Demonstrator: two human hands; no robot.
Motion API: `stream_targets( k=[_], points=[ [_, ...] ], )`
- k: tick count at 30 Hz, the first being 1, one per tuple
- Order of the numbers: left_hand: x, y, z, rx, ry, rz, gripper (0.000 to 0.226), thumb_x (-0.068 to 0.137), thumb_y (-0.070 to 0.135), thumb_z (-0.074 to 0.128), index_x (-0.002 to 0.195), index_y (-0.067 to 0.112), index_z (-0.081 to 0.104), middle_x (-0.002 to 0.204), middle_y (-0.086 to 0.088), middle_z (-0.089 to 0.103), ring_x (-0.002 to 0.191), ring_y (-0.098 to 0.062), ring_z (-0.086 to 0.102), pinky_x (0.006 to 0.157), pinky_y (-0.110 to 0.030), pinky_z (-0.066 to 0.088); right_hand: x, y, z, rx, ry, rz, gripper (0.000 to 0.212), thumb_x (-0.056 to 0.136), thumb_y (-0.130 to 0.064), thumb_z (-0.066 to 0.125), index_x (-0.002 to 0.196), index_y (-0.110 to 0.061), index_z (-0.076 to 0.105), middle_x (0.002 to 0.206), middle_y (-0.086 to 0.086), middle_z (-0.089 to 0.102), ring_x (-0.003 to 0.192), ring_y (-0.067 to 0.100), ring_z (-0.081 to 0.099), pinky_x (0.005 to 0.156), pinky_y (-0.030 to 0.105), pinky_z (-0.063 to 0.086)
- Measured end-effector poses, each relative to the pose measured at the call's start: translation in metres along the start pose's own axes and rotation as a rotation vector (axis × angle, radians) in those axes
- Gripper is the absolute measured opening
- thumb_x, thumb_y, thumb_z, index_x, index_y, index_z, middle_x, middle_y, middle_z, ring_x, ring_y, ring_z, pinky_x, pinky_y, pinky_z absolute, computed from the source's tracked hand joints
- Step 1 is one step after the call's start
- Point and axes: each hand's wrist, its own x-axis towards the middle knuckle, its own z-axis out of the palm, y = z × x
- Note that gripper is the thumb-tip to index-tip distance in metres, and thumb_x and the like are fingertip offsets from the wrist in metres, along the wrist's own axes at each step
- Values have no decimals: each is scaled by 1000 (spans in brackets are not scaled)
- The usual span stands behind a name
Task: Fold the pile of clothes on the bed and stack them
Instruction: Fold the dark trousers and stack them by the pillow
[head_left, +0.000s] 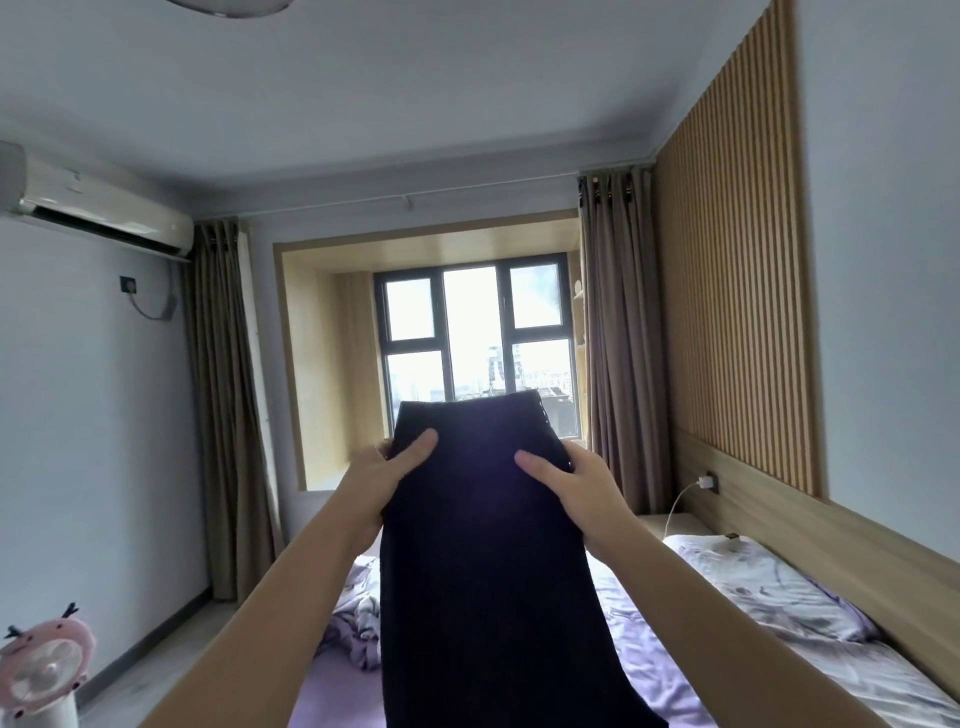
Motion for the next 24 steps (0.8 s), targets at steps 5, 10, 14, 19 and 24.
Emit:
stream_targets(
  k=[5,10,14,19,24],
  points=[
    [2,-17,17,-56,113,22,14,84,27,71,95,21,64,85,7,75,72,-10,72,53,-19,54,-13,23,-16,59,-142,81,39,72,-30,81,107,-21,66,102,2,73,93,22,70,85,40,57],
    [5,-29,28,-45,293,21,22,88,33,67,103,20,58,99,3,67,89,-17,64,66,-29,50,-54,78,-33,-127,-417,319,43,72,-30,80,112,-23,67,108,-2,72,101,17,68,90,33,54],
    [4,-35,25,5,399,7,39,90,36,63,121,14,53,110,1,62,100,-21,58,89,-40,48,-78,109,-39,-170,-441,431,33,84,-21,71,116,-24,65,110,-3,72,103,16,67,97,38,51],
    [-2,-36,9,124,481,24,45,92,37,60,126,9,53,116,-5,63,104,-24,59,94,-44,49,-81,114,-36,-8,-320,371,27,91,-19,63,118,-16,63,110,-1,72,101,18,68,84,28,55],
    [-47,-70,-20,246,492,5,35,86,44,66,109,19,58,100,4,66,90,-14,63,76,-32,51,-92,122,-49,-359,-390,233,15,94,-35,57,108,-33,63,104,-16,69,98,4,65,90,31,51]
  ],
)
